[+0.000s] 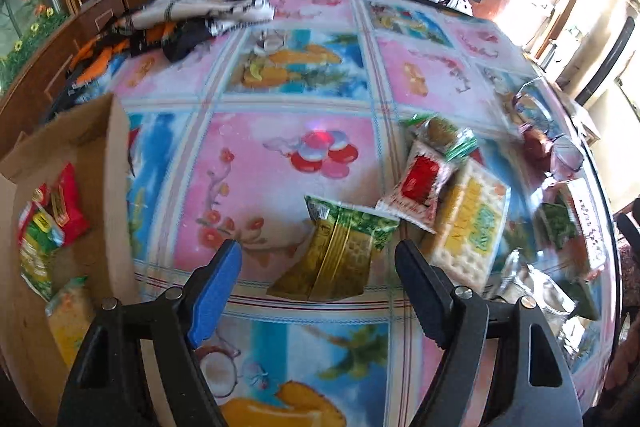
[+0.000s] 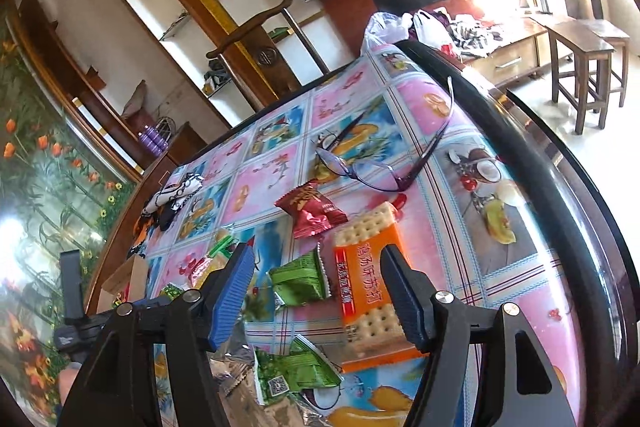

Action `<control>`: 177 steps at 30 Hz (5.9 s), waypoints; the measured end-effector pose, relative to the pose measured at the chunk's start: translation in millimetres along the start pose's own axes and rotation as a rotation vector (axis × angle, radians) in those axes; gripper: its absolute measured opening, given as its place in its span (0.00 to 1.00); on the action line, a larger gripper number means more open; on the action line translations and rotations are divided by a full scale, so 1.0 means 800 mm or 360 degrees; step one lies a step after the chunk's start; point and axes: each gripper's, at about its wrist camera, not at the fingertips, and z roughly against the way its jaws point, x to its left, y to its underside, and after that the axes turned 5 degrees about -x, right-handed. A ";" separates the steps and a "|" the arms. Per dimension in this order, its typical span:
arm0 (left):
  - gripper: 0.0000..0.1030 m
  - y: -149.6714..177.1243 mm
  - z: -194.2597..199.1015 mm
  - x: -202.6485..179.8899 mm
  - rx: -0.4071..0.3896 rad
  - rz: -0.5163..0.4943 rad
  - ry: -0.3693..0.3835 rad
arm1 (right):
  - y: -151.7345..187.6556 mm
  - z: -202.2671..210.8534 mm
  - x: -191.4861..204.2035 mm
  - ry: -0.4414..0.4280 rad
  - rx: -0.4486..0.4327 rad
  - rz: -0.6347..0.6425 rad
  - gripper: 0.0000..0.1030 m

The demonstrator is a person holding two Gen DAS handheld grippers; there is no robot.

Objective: Organize snacks
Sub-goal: 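Grasp the orange cracker pack with the right tool while the left grasps a yellow-green pack, then lift the orange cracker pack and yellow-green pack above the table with both tools, then carry both held packs over the cardboard box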

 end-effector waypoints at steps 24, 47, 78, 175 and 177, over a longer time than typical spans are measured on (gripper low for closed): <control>0.33 0.016 0.005 -0.007 -0.0188 -0.0002 0.0106 | 0.048 -0.072 0.021 0.0635 0.0236 0.0605 0.72; 0.33 0.016 0.048 -0.012 -0.0320 -0.0016 0.0225 | 0.033 -0.022 0.062 0.0225 0.0002 0.0464 0.55; 0.33 0.022 0.052 -0.018 -0.0318 -0.0055 0.0240 | 0.064 -0.031 0.104 0.0007 0.0036 0.0569 0.55; 0.33 0.012 0.075 0.325 -0.0291 0.0761 -0.0218 | 0.175 -0.241 0.452 -0.0419 0.0464 0.0736 0.56; 0.33 0.013 0.073 0.326 -0.0285 0.0764 -0.0218 | 0.178 -0.248 0.452 -0.0396 0.0478 0.0738 0.56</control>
